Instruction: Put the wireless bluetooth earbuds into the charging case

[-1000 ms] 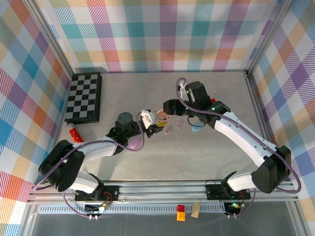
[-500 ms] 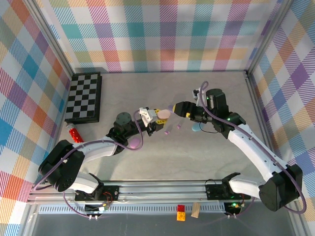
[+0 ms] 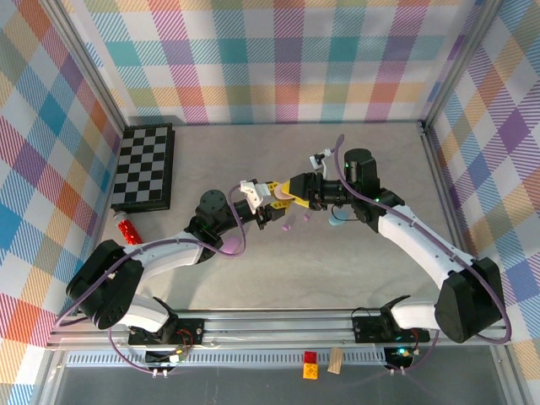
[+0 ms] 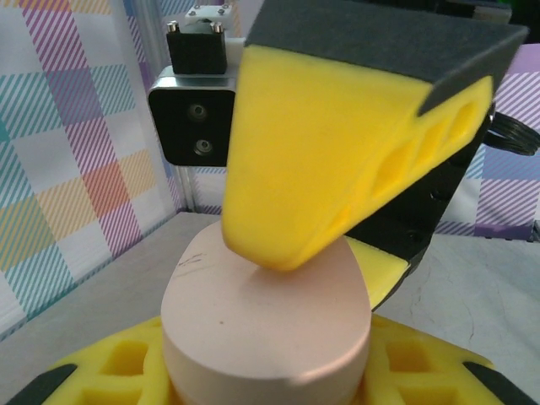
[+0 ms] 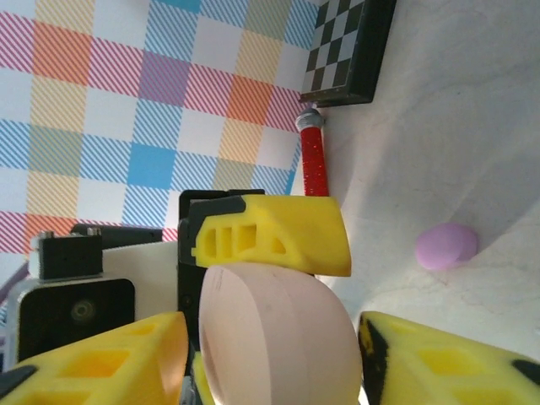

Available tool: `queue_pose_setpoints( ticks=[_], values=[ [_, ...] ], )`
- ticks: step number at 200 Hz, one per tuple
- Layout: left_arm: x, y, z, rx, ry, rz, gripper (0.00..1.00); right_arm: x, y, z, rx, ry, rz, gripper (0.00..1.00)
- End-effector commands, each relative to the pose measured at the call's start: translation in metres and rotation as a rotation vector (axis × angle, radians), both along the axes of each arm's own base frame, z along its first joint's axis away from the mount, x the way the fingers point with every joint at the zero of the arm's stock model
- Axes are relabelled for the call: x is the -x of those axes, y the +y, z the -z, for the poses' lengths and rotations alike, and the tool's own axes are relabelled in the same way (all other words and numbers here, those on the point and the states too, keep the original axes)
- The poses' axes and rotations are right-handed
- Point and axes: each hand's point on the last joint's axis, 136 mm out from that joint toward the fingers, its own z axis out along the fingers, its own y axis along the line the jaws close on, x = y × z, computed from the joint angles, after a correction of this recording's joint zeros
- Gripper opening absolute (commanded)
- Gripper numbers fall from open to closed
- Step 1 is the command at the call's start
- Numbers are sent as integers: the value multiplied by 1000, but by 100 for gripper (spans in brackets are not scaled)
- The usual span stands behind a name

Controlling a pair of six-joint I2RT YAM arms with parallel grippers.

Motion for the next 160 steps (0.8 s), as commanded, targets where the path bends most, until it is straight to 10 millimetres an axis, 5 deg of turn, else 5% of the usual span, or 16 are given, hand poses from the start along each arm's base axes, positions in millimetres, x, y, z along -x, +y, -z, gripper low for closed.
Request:
queue_pose_setpoints(
  ticks=[1,42,74,116,139,160],
  values=[
    [8,-3,-22,38,-54,31,32,0,3,-7,-35,-19,-17,46],
    [8,-1,-18,30,-51,22,32,-2,1,0,-28,-6,3,24],
    [6,2,-18,33,-50,1,36,-8,-7,7,-1,-14,56,16],
    [11,12,4,-29,-3,-30,89,-28,-41,50,126,20,230,15],
    [17,27,24,-78,50,-72,100,-37,-55,82,190,75,295,15],
    [20,42,42,-125,114,-113,100,-47,-61,110,239,123,333,16]
  ],
)
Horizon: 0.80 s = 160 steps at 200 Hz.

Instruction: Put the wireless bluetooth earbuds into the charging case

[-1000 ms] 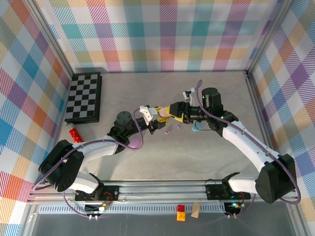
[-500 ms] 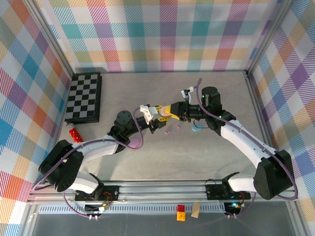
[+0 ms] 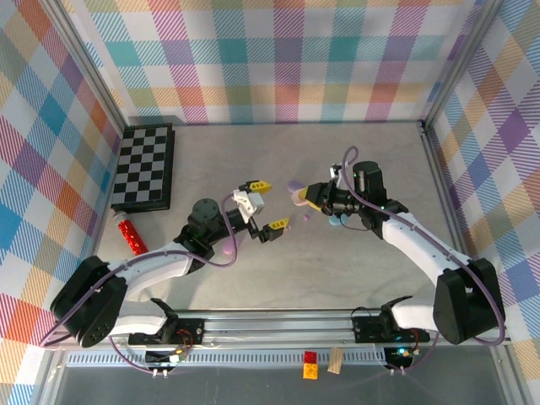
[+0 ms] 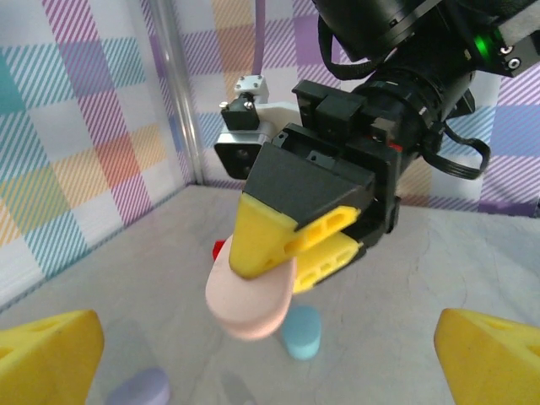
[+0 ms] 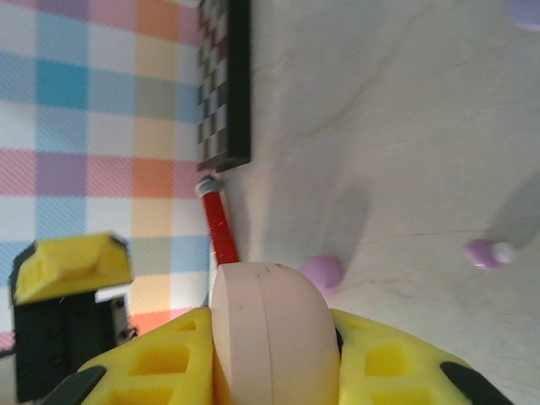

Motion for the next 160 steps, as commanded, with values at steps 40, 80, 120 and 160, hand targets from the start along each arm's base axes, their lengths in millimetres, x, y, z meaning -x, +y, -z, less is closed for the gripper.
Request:
queue_pose_setpoints(
  ticks=[40,80,120,160],
  values=[
    [1,46,54,-145,198,-174,100,-47,-44,82,215,95,220,14],
    [-13,79,88,-291,348,-362,100,-76,-73,123,303,150,298,13],
    [-16,104,107,-440,498,-498,100,-96,-85,143,357,174,297,16],
    [-3,130,126,-602,652,-591,100,-104,-95,151,370,186,316,35]
  ],
)
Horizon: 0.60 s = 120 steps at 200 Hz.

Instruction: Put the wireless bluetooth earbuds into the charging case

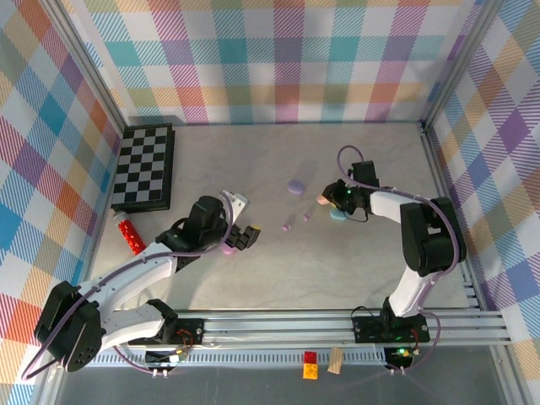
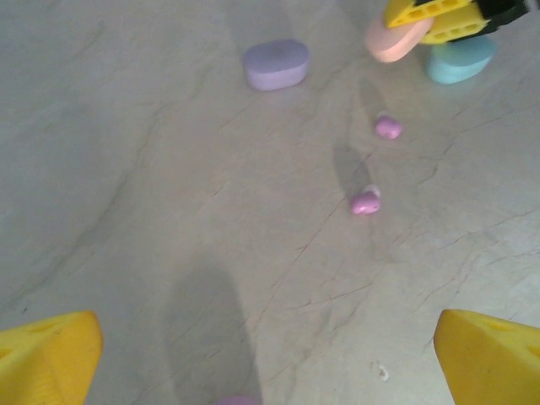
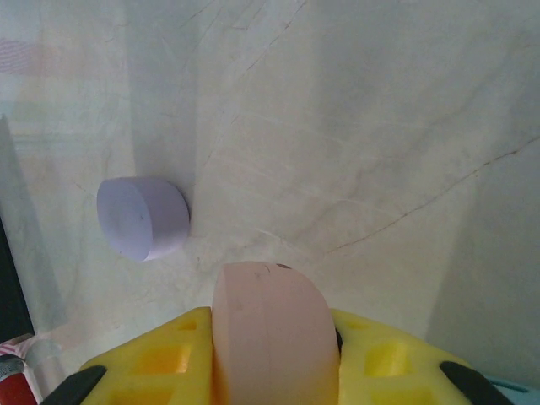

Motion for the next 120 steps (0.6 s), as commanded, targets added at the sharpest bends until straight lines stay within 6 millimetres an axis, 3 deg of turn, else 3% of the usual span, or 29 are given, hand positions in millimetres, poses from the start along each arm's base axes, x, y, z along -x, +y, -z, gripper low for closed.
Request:
queue_pose_setpoints(
  ticks=[1,53,84,120],
  values=[
    [16,33,28,-150,172,-103,100,-4,-9,7,40,-2,-1,35],
    [19,54,39,-290,260,-182,100,-10,-23,-8,76,-31,-16,43],
    [20,61,48,-344,311,-216,100,-10,-30,-30,110,-81,-22,48],
    [28,66,65,-408,400,-219,100,-5,-40,-73,175,-179,-19,60]
  ],
)
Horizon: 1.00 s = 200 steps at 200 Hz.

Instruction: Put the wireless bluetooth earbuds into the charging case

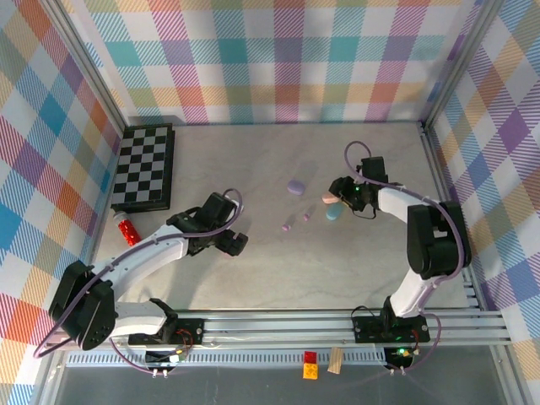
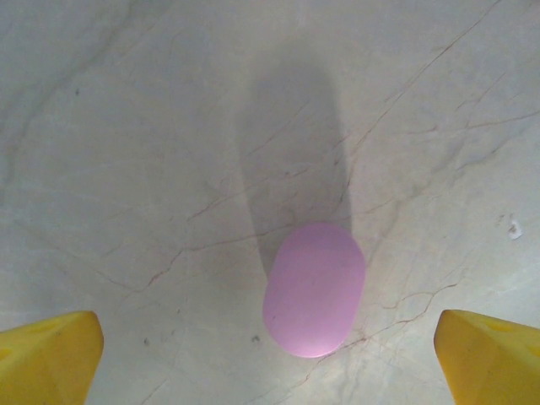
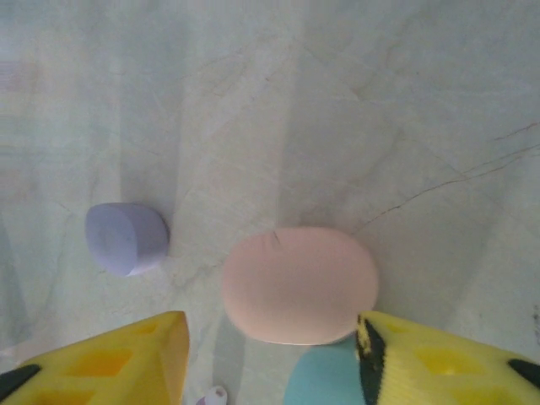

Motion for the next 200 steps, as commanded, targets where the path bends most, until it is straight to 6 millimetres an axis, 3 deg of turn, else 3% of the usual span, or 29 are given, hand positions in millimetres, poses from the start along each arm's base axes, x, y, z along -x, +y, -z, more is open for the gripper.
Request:
queue_pose_setpoints(
  ticks=[1,36,62,89,142,162,200],
  values=[
    [9,14,9,-66,80,-39,100,-3,-8,-47,59,-115,-14,60],
    [9,12,25,-95,156,-36,98,11,-12,-82,69,-191,-14,64],
    [7,10,42,-128,215,-25,91,22,-14,-92,62,-212,-9,64],
    [3,0,52,-107,243,4,73,31,-18,-93,77,-213,2,64],
    [1,-11,66,-85,291,35,57,40,-21,-95,89,-211,3,64],
    [1,-12,66,-80,296,39,45,43,-22,-96,92,-213,5,64],
    [-8,-16,50,-44,232,24,38,52,-15,-100,56,-209,-25,65]
  ],
)
